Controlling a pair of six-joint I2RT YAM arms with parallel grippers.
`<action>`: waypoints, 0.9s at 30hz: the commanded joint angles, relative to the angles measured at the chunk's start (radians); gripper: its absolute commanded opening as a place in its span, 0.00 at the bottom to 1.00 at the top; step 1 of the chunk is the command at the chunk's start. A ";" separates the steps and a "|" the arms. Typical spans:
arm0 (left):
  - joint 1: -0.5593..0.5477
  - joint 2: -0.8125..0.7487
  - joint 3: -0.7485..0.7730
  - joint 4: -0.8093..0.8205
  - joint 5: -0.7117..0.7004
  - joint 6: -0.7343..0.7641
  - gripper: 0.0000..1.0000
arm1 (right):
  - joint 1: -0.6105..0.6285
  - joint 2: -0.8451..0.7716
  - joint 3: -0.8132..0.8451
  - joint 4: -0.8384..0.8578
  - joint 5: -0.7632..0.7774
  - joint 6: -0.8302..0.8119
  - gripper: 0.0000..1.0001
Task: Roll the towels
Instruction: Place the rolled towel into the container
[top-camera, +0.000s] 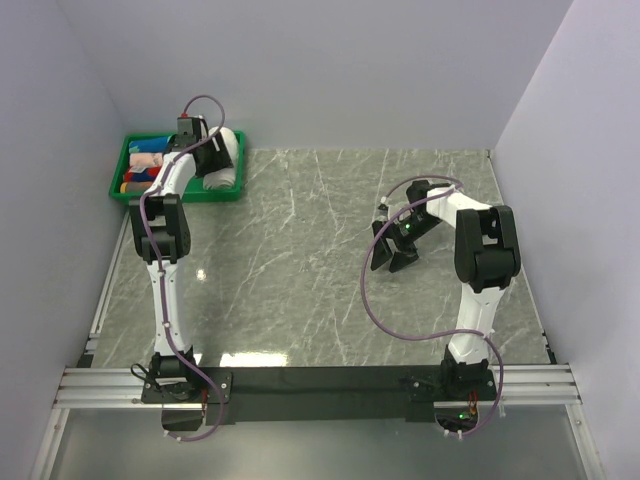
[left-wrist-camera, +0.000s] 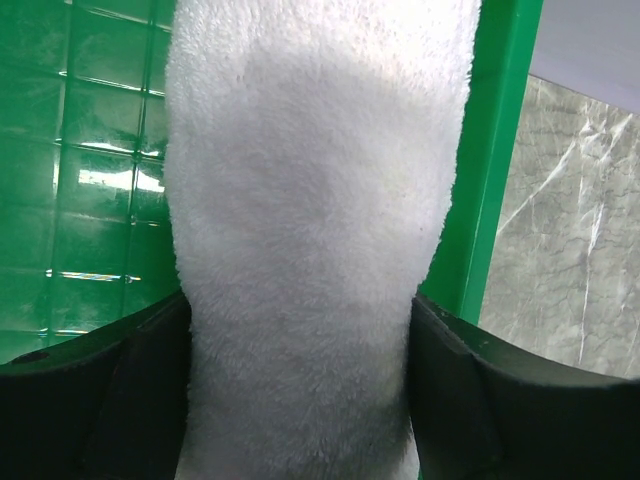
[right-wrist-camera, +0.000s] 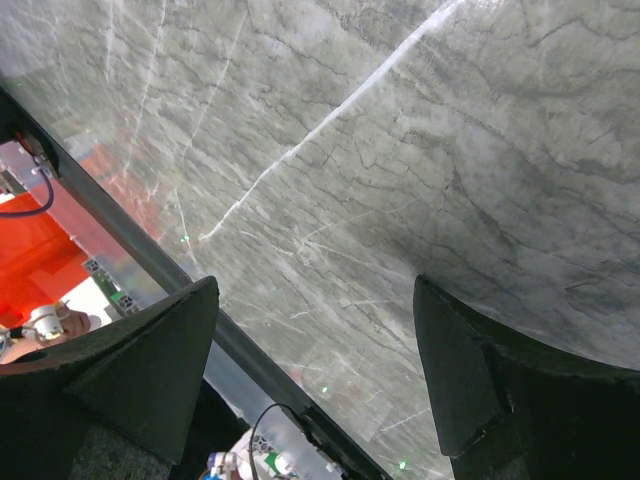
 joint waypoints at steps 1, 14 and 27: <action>-0.005 -0.065 0.023 0.054 0.017 0.012 0.77 | 0.008 -0.022 0.001 0.009 0.012 -0.018 0.85; -0.007 -0.122 0.031 0.075 0.017 0.017 0.99 | 0.009 -0.052 -0.014 0.023 0.024 -0.013 0.85; -0.008 -0.317 0.058 0.037 0.016 0.127 1.00 | -0.037 -0.136 0.027 0.000 0.044 -0.027 0.88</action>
